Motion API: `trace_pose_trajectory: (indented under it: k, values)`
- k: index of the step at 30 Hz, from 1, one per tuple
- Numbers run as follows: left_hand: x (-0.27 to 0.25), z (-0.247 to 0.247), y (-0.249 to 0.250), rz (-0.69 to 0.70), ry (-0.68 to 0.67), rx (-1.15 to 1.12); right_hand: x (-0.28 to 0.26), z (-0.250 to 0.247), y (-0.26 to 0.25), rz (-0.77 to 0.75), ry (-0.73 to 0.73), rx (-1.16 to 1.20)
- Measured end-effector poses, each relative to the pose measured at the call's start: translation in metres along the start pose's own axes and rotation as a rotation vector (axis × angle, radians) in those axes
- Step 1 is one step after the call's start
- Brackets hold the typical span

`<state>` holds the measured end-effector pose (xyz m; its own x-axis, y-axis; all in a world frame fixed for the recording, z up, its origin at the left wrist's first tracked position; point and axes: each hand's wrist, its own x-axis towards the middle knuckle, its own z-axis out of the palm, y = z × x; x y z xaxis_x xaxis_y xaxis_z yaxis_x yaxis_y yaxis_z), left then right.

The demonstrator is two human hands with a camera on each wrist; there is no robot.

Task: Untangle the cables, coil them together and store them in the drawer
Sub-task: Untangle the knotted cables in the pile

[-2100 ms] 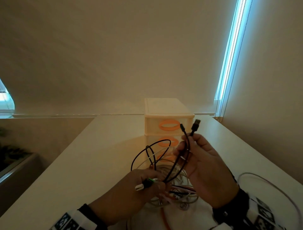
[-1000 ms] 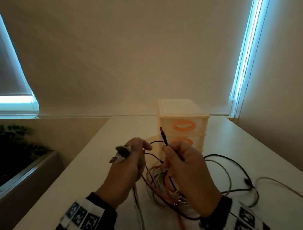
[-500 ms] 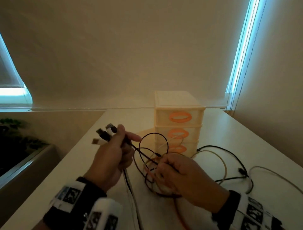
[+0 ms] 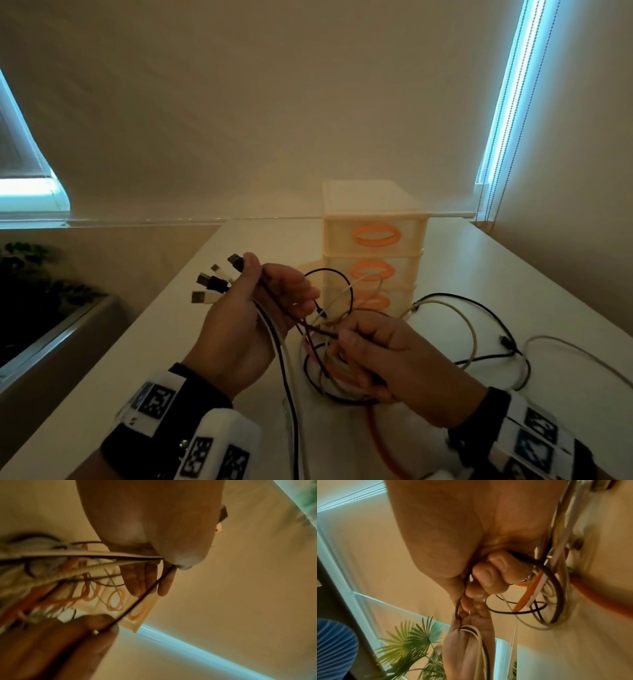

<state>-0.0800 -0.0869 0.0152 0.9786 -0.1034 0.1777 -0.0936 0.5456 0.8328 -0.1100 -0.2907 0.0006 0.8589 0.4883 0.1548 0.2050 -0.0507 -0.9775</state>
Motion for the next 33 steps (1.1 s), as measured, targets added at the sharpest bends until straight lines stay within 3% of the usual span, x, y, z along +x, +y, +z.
trace_pose_trajectory:
  k: [5,7,9,13,16,18,20,25,30,33]
  values:
    - [-0.002,-0.007,0.020,-0.058,-0.069,-0.353,-0.001,0.007,-0.008,0.047,-0.097,-0.230]
    - [-0.002,-0.017,0.036,-0.127,-0.202,-0.575,0.002,0.000,-0.010,0.075,0.001,-0.191]
    - [-0.004,-0.023,0.048,-0.183,-0.339,-0.653,0.007,-0.010,-0.011,0.043,0.161,-0.180]
    - [-0.011,-0.015,0.036,-0.322,-0.571,-0.485,0.015,-0.019,-0.008,-0.076,0.477,-0.288]
    - [-0.016,0.003,0.004,-0.387,-0.577,-0.085,0.019,-0.014,-0.003,-0.139,0.583,-0.287]
    - [-0.019,0.009,-0.011,-0.425,-0.528,0.009,0.017,-0.010,-0.009,-0.212,0.597,-0.283]
    - [-0.017,0.013,-0.013,-0.397,-0.445,-0.076,0.013,-0.006,-0.017,-0.291,0.567,-0.274]
    - [-0.011,0.012,-0.007,-0.205,-0.367,-0.228,0.003,0.011,-0.021,-0.425,0.226,-0.300]
    - [-0.009,0.008,0.005,-0.128,-0.233,-0.374,0.002,0.013,-0.012,-0.217,0.007,-0.532]
    - [-0.006,-0.002,0.007,-0.148,-0.213,-0.475,0.004,0.000,-0.014,-0.185,0.092,-0.622]
